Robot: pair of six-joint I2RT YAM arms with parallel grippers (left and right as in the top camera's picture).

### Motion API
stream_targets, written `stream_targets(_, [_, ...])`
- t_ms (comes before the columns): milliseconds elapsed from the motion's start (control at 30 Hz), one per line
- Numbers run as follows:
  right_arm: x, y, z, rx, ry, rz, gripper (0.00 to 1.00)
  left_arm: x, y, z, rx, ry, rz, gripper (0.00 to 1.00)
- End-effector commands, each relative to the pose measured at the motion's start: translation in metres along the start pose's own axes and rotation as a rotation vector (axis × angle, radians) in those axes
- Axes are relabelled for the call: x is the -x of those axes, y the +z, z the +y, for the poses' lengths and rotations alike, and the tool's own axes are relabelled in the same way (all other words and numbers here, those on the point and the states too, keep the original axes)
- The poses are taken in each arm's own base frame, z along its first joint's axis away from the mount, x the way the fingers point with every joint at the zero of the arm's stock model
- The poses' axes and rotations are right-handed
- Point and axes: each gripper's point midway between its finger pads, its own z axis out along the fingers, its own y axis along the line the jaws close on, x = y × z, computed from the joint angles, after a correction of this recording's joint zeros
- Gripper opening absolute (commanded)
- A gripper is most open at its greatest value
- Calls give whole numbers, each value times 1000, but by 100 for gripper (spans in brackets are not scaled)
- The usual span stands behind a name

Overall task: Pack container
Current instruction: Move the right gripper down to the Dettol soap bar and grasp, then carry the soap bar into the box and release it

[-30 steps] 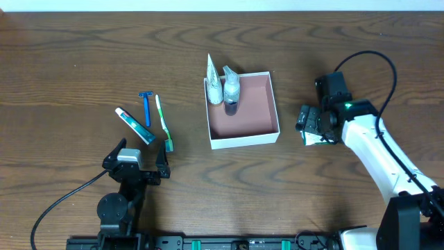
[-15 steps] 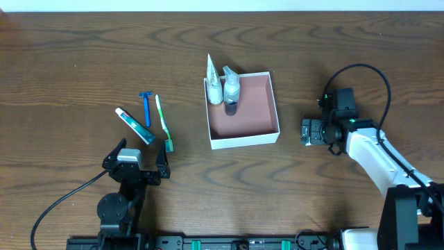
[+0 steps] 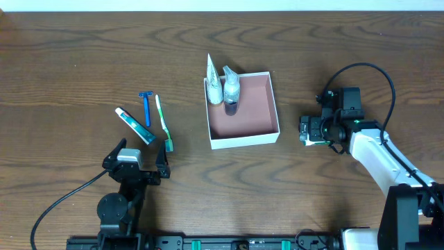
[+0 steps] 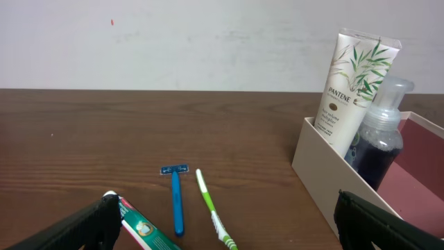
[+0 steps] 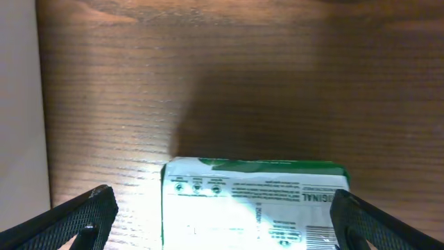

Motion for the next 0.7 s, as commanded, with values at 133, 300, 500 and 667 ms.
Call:
stream_targets(133, [-13,5,-3,17,-12,27,99,-16,1,0,0,-4,43,98])
stream_targets(300, [-26,11,-12,7,11,34,99,-16,1,0,0,-4,43,98])
stream_targets(500, [-29,14,-19,-1,29,27,99,-16,1,0,0,-4,43,98])
stream_targets(667, [-26,13,-22,-12,34,17,99,-16,1,0,0,-4,43,98])
